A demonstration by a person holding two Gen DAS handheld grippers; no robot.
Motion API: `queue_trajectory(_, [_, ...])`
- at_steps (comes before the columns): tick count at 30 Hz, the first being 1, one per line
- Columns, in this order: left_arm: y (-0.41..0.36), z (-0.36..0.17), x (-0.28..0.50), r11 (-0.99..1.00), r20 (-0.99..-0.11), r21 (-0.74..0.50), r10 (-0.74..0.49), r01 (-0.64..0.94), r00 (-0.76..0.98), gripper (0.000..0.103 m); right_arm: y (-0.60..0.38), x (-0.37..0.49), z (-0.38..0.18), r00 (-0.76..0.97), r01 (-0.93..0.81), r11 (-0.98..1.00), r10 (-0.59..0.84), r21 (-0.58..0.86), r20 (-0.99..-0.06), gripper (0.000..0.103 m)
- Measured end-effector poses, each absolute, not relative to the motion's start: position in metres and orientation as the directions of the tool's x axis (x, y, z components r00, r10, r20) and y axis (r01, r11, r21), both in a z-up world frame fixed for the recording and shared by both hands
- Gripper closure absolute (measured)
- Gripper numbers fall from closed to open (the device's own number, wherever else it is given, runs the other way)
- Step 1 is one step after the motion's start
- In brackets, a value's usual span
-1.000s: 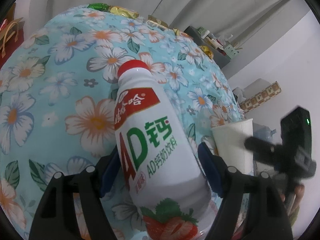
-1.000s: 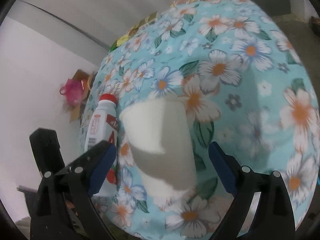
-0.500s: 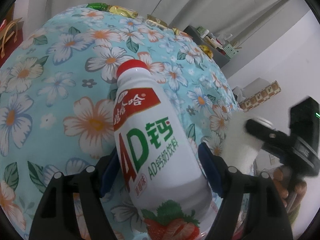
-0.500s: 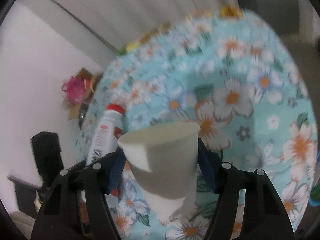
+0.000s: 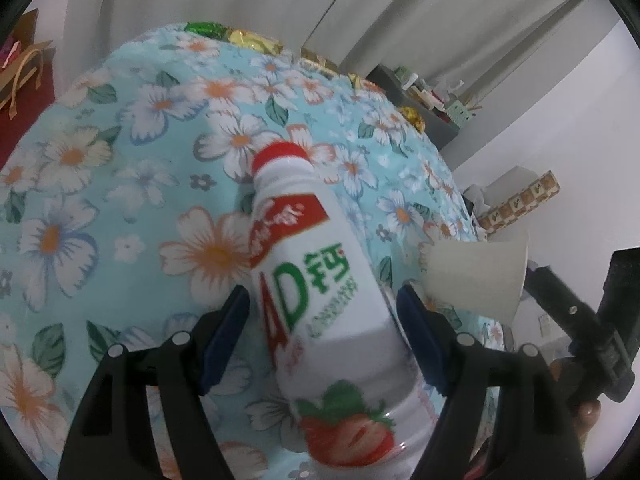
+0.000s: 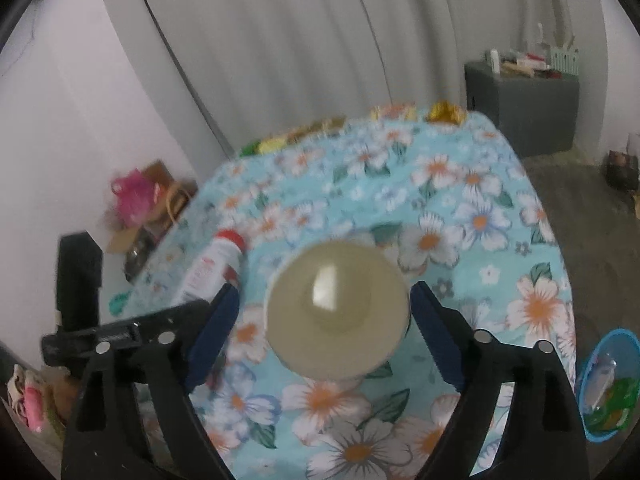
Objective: Collect trash
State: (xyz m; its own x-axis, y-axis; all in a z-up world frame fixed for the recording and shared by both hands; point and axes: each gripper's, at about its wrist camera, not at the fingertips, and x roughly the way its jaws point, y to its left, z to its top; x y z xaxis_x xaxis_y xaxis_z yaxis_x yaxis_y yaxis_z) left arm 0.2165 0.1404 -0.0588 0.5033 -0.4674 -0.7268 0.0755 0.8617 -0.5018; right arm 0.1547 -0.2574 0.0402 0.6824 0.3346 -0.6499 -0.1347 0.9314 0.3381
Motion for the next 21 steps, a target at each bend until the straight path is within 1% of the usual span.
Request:
queue_trajectory(3, [0.147,-0.056,0.216,0.856,-0.718,-0.512,-0.469,0.066,0.515,0.03,-0.256,0.158,0.042,0.686,-0.12,0.939,0.312,0.322,-0.657,0.019])
queue_trajectory(7, [0.156,-0.051,0.213,0.851,-0.699,-0.523,-0.467,0.058,0.542,0.03,-0.254,0.156,0.054,0.711,-0.135,0.916,0.355,0.378,-0.607,0.019])
queue_trajectory(10, [0.165,-0.048,0.212,0.85,-0.69,-0.524,-0.456,0.047,0.563,0.03,-0.241,0.153,0.064,0.729,-0.173,0.92,0.359,0.352,-0.582,0.019])
queue_trajectory(13, [0.172,-0.05,0.213,0.847,-0.69,-0.53,-0.451,0.029,0.566,0.03,-0.231,0.155,0.067,0.734,-0.174,0.932,0.338,0.317,-0.589,0.019])
queue_trajectory(18, [0.179,-0.052,0.212,0.841,-0.687,-0.541,-0.452,0.015,0.569,0.03,-0.231,0.152,0.067,0.712,-0.146,0.909,0.37,0.39,-0.597,0.019])
queue_trajectory(21, [0.186,-0.052,0.211,0.838,-0.682,-0.545,-0.444,0.001,0.581,0.03,-0.214,0.153,0.063,0.671,-0.144,0.894,0.403,0.424,-0.622,0.019])
